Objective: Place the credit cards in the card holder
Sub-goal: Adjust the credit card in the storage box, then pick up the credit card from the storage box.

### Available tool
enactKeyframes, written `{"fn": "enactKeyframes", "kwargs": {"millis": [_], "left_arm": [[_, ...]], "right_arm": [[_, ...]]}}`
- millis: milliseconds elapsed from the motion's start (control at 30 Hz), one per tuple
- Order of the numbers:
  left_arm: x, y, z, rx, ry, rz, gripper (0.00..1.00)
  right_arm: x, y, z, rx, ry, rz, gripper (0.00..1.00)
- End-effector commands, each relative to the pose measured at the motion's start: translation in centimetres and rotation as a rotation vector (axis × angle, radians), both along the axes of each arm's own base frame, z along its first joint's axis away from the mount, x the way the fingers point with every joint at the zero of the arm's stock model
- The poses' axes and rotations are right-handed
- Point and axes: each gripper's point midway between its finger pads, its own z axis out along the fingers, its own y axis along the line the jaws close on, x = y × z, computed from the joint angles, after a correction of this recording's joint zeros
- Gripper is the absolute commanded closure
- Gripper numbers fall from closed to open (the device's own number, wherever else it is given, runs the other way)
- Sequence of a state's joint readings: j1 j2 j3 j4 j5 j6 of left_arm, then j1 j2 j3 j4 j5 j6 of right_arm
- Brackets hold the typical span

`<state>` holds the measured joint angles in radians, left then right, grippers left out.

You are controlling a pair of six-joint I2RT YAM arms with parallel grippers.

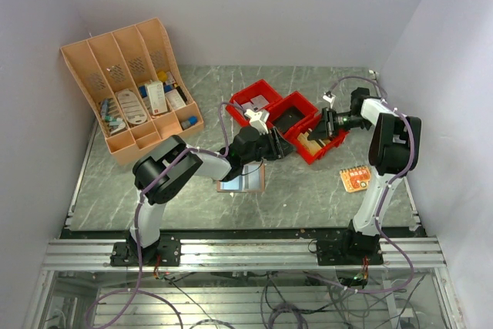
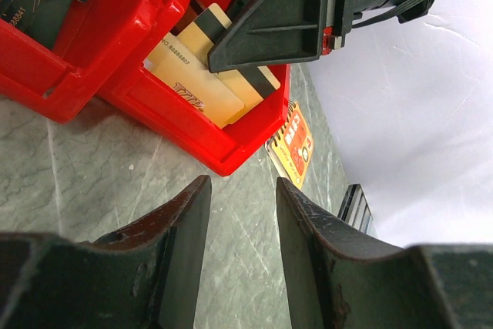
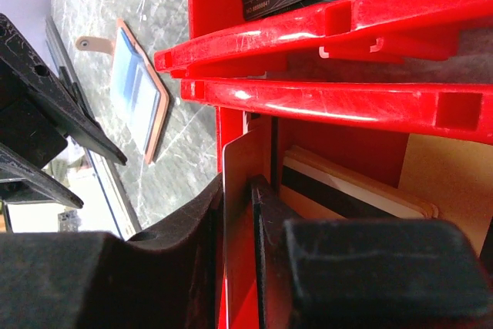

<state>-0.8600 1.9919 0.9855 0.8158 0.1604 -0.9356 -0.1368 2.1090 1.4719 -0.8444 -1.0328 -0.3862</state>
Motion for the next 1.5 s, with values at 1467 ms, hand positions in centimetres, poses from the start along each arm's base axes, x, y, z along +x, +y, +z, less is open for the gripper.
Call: {"fn": "enactKeyframes", "kwargs": {"millis": [1467], "left_arm": [[-6.9, 16.1, 10.1, -0.225, -0.209, 0.198, 0.20]], "right_arm": [[-7.3, 9.8, 14.5, 0.446, -0.104, 0.235, 1.00]]}}
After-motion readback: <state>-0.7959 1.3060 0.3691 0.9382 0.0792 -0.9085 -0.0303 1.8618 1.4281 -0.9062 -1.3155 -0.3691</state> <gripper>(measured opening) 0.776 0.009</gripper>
